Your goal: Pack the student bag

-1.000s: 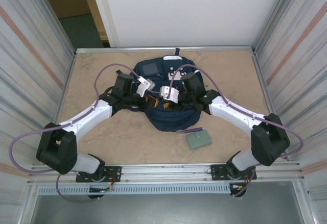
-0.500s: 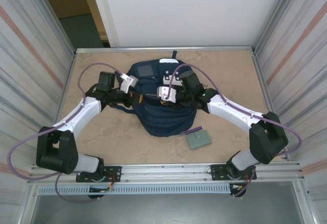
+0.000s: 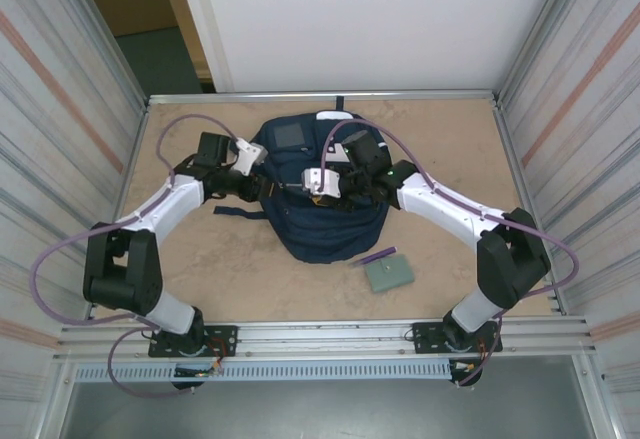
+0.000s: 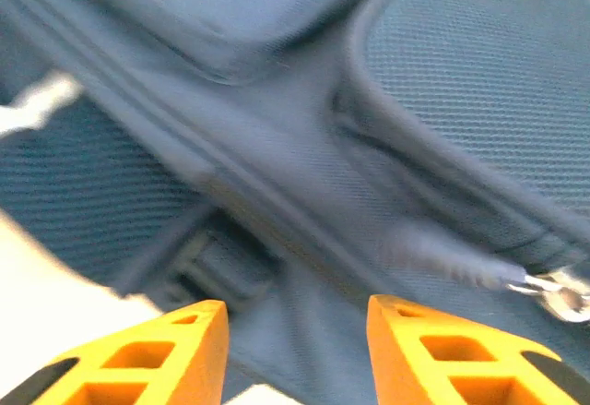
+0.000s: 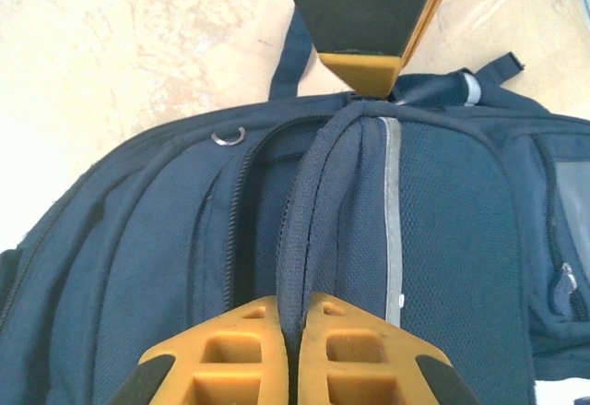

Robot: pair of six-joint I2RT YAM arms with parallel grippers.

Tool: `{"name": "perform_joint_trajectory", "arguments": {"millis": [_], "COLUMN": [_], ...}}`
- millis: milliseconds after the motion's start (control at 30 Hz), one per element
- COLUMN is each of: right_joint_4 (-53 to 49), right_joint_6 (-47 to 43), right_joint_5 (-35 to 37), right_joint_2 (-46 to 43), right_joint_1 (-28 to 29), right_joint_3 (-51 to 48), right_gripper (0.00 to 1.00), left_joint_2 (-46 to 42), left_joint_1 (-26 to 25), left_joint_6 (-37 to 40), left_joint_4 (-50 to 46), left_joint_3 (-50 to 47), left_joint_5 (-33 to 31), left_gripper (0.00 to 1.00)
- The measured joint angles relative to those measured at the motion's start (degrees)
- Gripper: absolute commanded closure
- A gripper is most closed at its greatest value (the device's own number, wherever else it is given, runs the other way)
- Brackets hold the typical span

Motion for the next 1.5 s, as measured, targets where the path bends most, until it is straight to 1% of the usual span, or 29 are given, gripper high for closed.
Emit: {"name": "perform_joint_trajectory", "arguments": {"millis": [33, 133, 200, 300, 333, 400, 467, 567, 600, 633, 667, 733, 767, 800, 833, 867, 900, 933, 1033, 1067, 1133, 1233, 1300, 1333, 1433, 1500], "right_joint_4": [-0.1, 0.0, 0.1, 0.1, 0.1, 0.1, 0.1, 0.1, 0.2, 0.2, 0.3, 1.4, 2.2, 3.3, 4.4, 5.4, 6.9, 8.2, 10.9, 11.2, 12.1, 11.5, 6.4, 3.8, -6.8, -13.6], "right_joint_6": [0.6, 2.2, 2.9, 3.9, 4.0, 4.2, 4.6, 5.2, 5.2, 5.4, 5.6, 6.6, 7.0, 7.6, 8.2, 9.2, 10.5, 12.0, 18.2, 20.9, 26.7, 39.5, 50.5, 55.3, 73.8, 87.0], "right_joint_5": [-0.4, -1.6, -2.2, -2.9, -3.0, -3.5, -4.1, -4.7, -4.9, -5.3, -5.9, -7.3, -7.5, -7.7, -7.6, -7.5, -7.2, -7.1, -4.2, -1.7, 5.4, 18.0, 24.0, 25.2, 26.2, 25.7], "right_joint_2": [0.0, 0.0, 0.1, 0.4, 0.5, 0.6, 0.7, 0.7, 0.7, 0.7, 0.7, 0.7, 0.7, 0.7, 0.4, 0.0, -0.6, -1.4, -5.4, -7.1, -10.8, -17.0, -20.4, -21.5, -24.2, -26.2], "right_joint_1": [-0.3, -1.1, -1.2, -1.2, -1.2, -1.2, -1.2, -1.3, -1.3, -1.4, -1.5, -1.5, -1.5, -1.5, -1.6, -1.6, -1.9, -2.1, -2.9, -3.0, -3.0, -3.1, -4.7, -6.1, -13.2, -17.1], "right_joint_3": [0.2, 0.5, 0.5, 0.5, 0.5, 0.5, 0.5, 0.5, 0.5, 0.5, 0.4, 0.4, 0.3, 0.0, -0.7, -1.5, -2.6, -3.6, -6.6, -7.0, -7.1, -6.9, -5.6, -5.0, -5.3, -9.0], "right_gripper": [0.98, 0.96, 0.95, 0.94, 0.94, 0.93, 0.93, 0.91, 0.88, 0.79, 0.74, 0.68, 0.64, 0.58, 0.32, 0.01, 0.01, 0.01, 0.01, 0.01, 0.01, 0.01, 0.01, 0.01, 0.01, 0.01], "left_joint_2": [-2.0, -8.0, -10.1, -10.6, -10.5, -10.5, -10.0, -8.1, -7.2, -6.3, -5.6, -4.5, -4.1, -3.8, -3.6, -3.3, -2.7, -1.9, 1.4, 2.4, 4.0, 5.7, 6.6, 7.0, 8.9, 10.4], "left_joint_1": [0.6, 1.2, 0.5, -2.2, -3.9, -6.8, -9.1, -10.6, -11.0, -11.4, -11.7, -12.7, -13.2, -13.6, -14.0, -14.1, -14.2, -14.2, -14.1, -13.9, -13.2, -11.7, -10.7, -10.4, -9.7, -9.7], "left_joint_6": [1.3, 7.7, 12.9, 21.3, 24.0, 27.7, 30.2, 32.1, 32.7, 33.4, 33.9, 35.3, 35.5, 35.6, 35.8, 35.5, 35.2, 34.4, 30.9, 29.3, 25.5, 18.8, 14.5, 13.1, 8.5, 5.4], "left_joint_4": [1.5, 3.4, 3.5, 4.0, 4.9, 7.0, 9.4, 13.3, 14.3, 15.4, 16.3, 17.9, 18.6, 19.4, 20.4, 21.2, 22.1, 22.6, 22.8, 23.0, 24.5, 27.7, 29.9, 30.7, 33.8, 36.3], "left_joint_3": [-1.6, -5.2, -5.6, -5.6, -5.9, -6.4, -6.5, -6.4, -6.4, -6.4, -6.4, -6.4, -6.4, -6.4, -6.4, -6.4, -6.3, -6.0, -3.5, -2.8, -2.1, -1.9, -1.9, -1.9, -1.9, -1.9], "left_joint_5": [-0.8, -0.8, 0.3, 2.1, 2.4, 2.7, 3.0, 2.9, 2.6, 2.4, 2.3, 2.0, 2.1, 2.3, 2.5, 2.5, 2.4, 2.5, 2.6, 2.6, 2.7, 2.5, 2.0, 1.9, 1.5, 1.6], "left_gripper": [0.41, 0.38, 0.36, 0.32, 0.3, 0.29, 0.28, 0.29, 0.31, 0.34, 0.39, 0.58, 0.66, 0.77, 0.87, 0.93, 0.99, 1.0, 1.0, 1.0, 1.0, 1.0, 1.0, 1.0, 1.0, 1.0]}}
